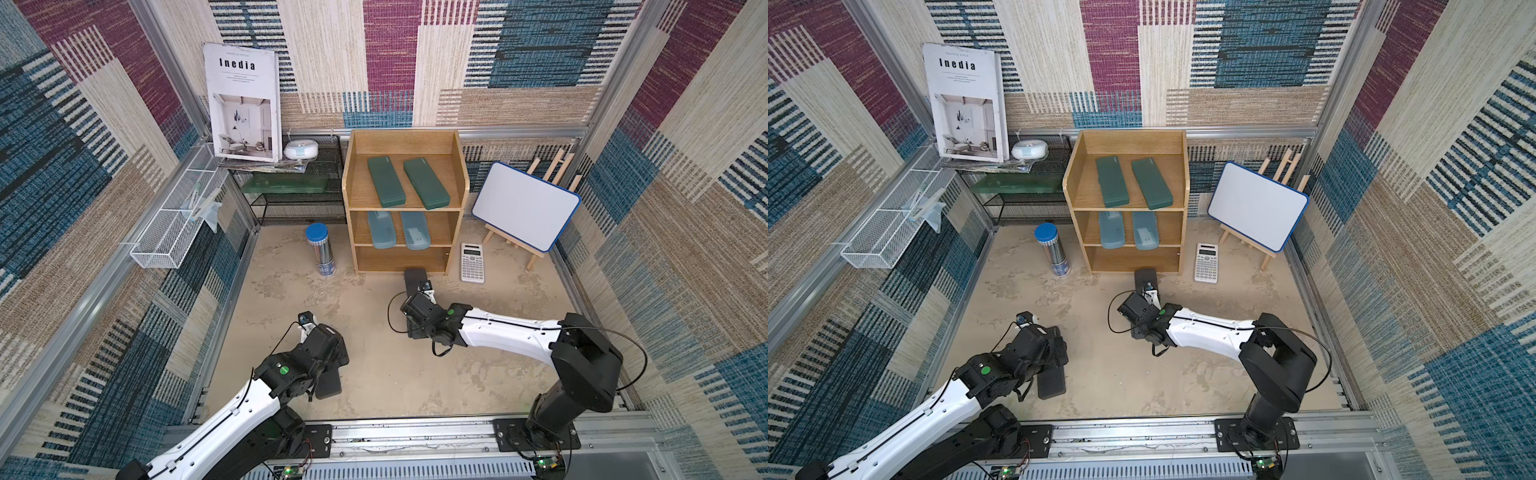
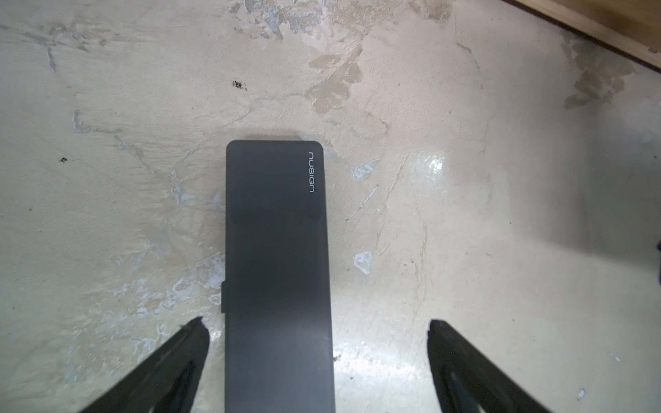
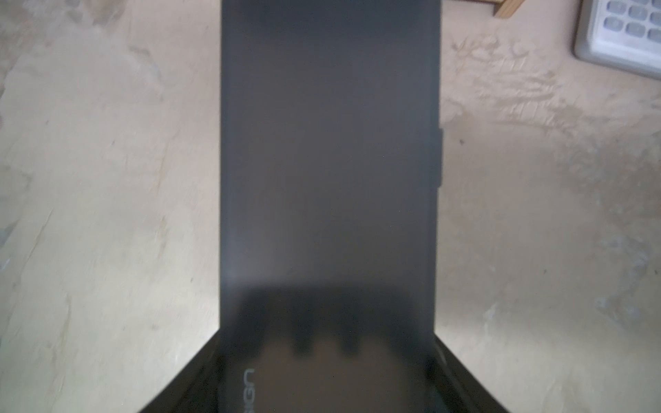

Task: Place the pencil cases on the shelf according to color
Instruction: Place the pencil case on the shelf.

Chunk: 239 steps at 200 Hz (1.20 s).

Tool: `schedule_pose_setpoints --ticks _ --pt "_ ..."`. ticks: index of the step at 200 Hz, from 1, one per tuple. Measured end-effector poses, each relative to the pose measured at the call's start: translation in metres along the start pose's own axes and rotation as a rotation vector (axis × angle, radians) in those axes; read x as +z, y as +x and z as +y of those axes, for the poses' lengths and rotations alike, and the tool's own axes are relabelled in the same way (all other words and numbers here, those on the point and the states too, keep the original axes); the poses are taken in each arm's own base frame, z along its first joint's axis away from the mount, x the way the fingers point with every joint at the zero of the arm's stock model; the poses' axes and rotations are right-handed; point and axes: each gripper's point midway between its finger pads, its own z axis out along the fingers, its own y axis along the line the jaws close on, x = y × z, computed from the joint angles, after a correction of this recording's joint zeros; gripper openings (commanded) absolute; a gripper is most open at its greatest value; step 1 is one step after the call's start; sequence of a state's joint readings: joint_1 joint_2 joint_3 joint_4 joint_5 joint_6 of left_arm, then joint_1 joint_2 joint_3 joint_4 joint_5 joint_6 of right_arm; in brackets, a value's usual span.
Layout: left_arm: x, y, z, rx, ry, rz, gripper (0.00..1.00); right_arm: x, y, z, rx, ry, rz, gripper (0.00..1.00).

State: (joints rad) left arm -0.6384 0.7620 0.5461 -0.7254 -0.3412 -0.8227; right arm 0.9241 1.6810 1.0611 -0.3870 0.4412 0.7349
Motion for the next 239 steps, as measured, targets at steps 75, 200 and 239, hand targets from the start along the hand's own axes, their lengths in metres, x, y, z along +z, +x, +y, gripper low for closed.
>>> schedule_pose_setpoints --ticks 75,200,239 --pt "0.002 0.003 -0.001 0.017 0.01 0.02 0.99 0.063 -0.032 -0.033 0.048 0.098 0.012 0.67" --pt "0.004 0.017 0.016 0.004 -0.016 0.039 0.99 0.017 -0.056 -0.041 0.084 0.038 -0.081 0.83" --pt "0.007 0.023 0.021 -0.016 -0.026 0.045 0.99 0.002 -0.022 -0.049 0.077 0.008 -0.06 0.56"
